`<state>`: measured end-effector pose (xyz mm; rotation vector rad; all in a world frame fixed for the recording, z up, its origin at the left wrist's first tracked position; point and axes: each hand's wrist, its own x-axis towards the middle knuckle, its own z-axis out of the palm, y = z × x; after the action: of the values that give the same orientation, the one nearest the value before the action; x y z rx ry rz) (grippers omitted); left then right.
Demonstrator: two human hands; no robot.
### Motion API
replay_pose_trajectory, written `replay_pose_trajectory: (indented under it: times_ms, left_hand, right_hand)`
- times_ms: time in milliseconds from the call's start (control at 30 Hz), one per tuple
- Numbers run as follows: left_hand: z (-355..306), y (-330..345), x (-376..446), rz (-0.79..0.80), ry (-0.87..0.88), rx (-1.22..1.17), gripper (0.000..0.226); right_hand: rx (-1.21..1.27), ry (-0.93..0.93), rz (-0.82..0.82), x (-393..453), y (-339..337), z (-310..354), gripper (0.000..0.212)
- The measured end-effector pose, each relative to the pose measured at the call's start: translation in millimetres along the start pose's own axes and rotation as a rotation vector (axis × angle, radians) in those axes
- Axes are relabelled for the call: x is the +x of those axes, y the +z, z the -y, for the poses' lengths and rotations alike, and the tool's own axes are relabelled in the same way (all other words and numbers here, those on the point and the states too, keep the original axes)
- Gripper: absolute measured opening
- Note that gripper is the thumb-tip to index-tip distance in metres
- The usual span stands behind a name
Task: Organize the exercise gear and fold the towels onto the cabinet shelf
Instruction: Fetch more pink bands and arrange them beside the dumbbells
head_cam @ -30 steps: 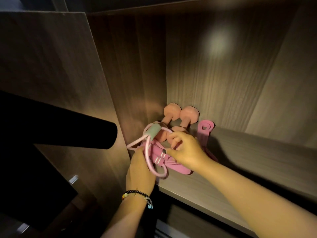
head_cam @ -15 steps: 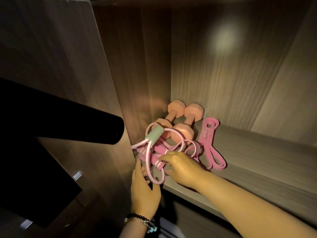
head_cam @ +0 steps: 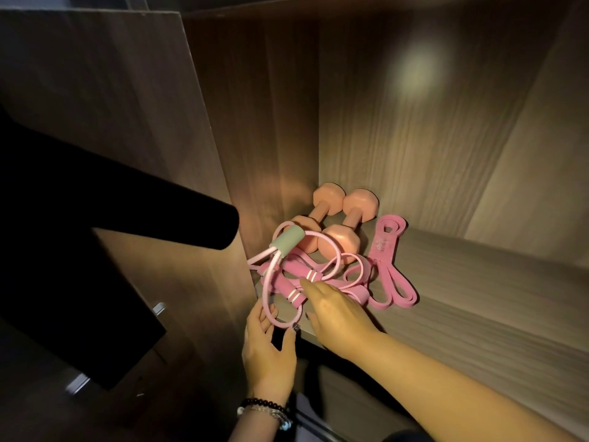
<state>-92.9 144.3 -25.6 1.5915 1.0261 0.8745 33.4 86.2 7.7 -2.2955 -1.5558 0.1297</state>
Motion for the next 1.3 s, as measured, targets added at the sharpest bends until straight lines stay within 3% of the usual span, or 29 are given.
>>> replay_pose_trajectory:
  times_ms: [267,433,533,667,833,1133,1300]
  left_hand:
    - [-18,-11,-12,0.194,0.014,-0.036,0.077]
    - [-33,-16,-27,0.232,-0.002,0.032,0.093]
    - [-44,-23,-42,0.334,0.093,0.167,0.096]
    - [-57,-32,-65,0.477,0.227,0.331,0.08]
    - [-76,-40,-94,0.568,0.383,0.565,0.094]
    - [-113,-39,-157,0.673,0.683,0.609,0.085]
    - [-135,-25,-186,0.745,0.81,0.617,0.079]
  right_hand:
    - [-0.028,0.0,-0.073,-30,-9,0,0.062]
    - [-0.073,0.054,-0.152,-60,-26,-8,0.053]
    - [-0.146,0.021,-0.094,-85,-42,-11,0.052]
    - [-0.26,-0.032,0.012,-125,-58,-8,0.065]
    - [-0.314,0.068,0.039,-177,-82,-6,0.08]
    - [-0.294,0.185,-0.051,-280,-110,-4,0.082]
    - [-0.482,0.153,-0.024,-342,-138,2,0.082]
